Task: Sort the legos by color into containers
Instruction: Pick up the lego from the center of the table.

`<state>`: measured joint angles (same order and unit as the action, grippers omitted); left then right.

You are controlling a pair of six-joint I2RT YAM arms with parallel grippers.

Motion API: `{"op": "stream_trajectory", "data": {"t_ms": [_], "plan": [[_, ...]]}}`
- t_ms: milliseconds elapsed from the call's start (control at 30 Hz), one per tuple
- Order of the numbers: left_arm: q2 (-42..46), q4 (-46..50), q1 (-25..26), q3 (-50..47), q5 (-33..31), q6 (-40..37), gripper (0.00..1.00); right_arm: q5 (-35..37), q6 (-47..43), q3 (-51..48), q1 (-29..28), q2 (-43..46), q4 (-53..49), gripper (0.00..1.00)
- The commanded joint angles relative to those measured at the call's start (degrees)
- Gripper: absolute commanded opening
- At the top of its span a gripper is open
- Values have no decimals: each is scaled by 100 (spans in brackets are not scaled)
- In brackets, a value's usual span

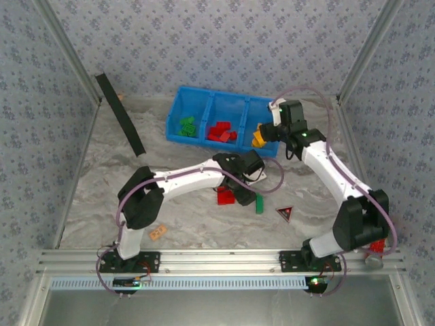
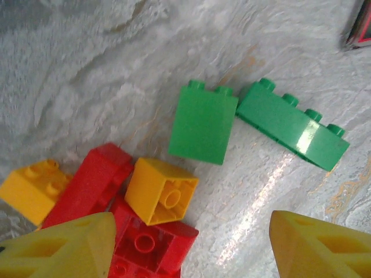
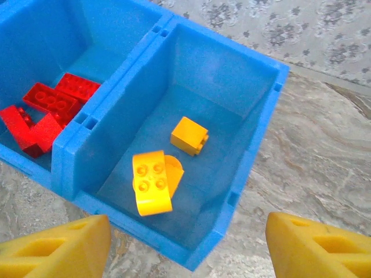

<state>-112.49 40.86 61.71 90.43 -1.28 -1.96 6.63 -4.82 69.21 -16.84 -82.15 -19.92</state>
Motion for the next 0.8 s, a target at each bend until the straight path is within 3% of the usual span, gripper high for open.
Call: {"op": "stream_trajectory", "data": {"t_ms": [0,767], "plan": [[-144,-443,154,-67,-108,-656,70,-47,222,-304,96,315,-206,73],[-950,-1026,229,-79,-741,-1013,70,-251,552,-971,359,988,-337,78]]}}
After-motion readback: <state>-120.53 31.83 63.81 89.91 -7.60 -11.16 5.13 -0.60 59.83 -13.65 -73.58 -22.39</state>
